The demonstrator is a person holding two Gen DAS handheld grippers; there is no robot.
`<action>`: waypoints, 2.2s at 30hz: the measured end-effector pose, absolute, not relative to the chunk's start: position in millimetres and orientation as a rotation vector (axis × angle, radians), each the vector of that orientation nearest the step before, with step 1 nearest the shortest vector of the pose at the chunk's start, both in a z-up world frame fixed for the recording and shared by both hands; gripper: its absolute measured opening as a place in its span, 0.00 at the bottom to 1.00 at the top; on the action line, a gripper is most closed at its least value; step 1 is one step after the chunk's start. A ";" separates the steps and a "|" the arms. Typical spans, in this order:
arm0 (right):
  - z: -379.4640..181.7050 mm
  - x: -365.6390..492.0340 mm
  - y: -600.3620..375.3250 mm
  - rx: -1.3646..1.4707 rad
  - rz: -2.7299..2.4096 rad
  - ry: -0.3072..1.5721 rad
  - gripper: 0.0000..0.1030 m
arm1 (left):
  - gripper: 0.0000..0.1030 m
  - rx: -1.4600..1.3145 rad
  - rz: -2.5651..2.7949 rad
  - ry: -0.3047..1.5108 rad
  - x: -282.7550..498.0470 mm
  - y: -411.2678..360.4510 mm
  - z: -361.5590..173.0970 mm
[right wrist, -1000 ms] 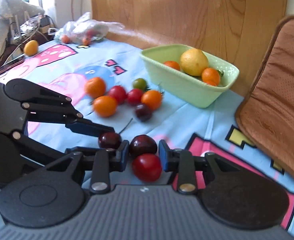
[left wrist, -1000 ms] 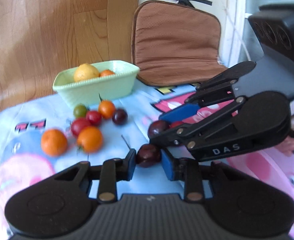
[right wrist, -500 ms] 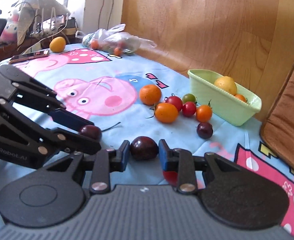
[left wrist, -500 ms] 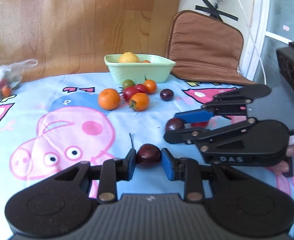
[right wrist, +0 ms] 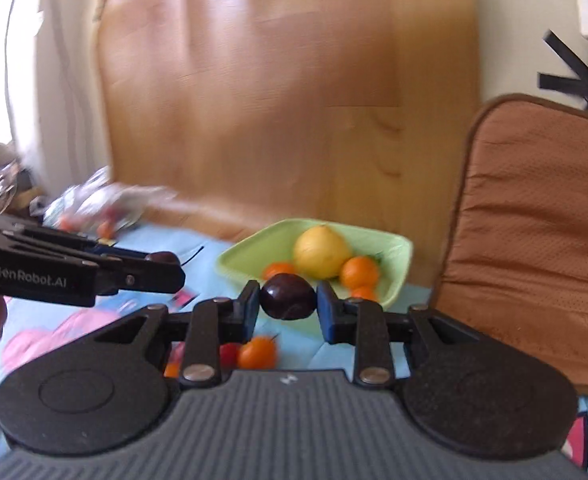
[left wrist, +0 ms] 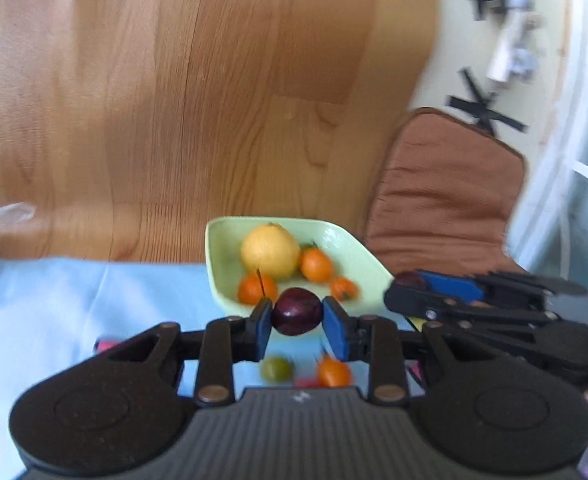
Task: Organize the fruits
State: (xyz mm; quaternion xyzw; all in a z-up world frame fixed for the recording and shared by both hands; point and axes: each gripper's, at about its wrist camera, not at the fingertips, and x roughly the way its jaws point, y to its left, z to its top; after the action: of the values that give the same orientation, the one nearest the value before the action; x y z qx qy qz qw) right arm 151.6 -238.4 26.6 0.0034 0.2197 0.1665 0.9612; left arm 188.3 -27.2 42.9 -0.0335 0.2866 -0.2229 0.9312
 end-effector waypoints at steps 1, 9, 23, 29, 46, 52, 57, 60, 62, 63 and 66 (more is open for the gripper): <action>23.2 162.4 -241.3 0.027 0.321 0.456 0.32 | 0.27 -0.074 -0.452 0.598 203.1 -31.5 40.5; -7.8 204.3 -242.3 0.053 0.305 0.513 0.33 | 0.29 -0.068 -0.500 0.717 267.1 -68.0 9.5; 18.9 146.2 -251.4 0.099 0.343 0.454 0.40 | 0.34 -0.211 -0.419 0.596 176.4 13.0 36.1; 14.4 78.6 -248.2 0.095 0.394 0.503 0.40 | 0.35 -0.211 -0.312 0.594 101.8 50.7 16.7; -20.7 17.4 -207.8 -0.067 0.342 0.609 0.28 | 0.37 -0.117 -0.323 0.584 23.6 35.8 -28.4; -23.2 22.4 -169.9 -0.087 0.446 0.605 0.28 | 0.38 -0.151 -0.348 0.540 17.3 42.9 -26.0; -25.3 22.4 -156.1 -0.113 0.472 0.610 0.30 | 0.39 -0.181 -0.360 0.550 20.1 46.8 -26.9; -23.5 19.8 -165.1 -0.095 0.481 0.619 0.30 | 0.39 -0.190 -0.366 0.551 20.1 47.1 -27.4; -21.1 15.6 -176.1 -0.066 0.467 0.618 0.31 | 0.41 -0.191 -0.364 0.542 17.5 45.9 -26.9; -20.4 13.9 -183.9 -0.037 0.452 0.618 0.31 | 0.42 -0.190 -0.365 0.537 16.9 45.9 -26.5; -16.6 13.2 -214.7 0.076 0.390 0.615 0.31 | 0.42 -0.186 -0.367 0.530 16.0 45.2 -26.1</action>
State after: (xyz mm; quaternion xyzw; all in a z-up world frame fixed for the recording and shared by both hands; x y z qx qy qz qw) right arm 13.2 -214.7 -16.6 0.0373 0.3009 0.1909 0.9336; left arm 16.0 45.2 -26.1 -0.0914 0.2602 -0.1803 0.9442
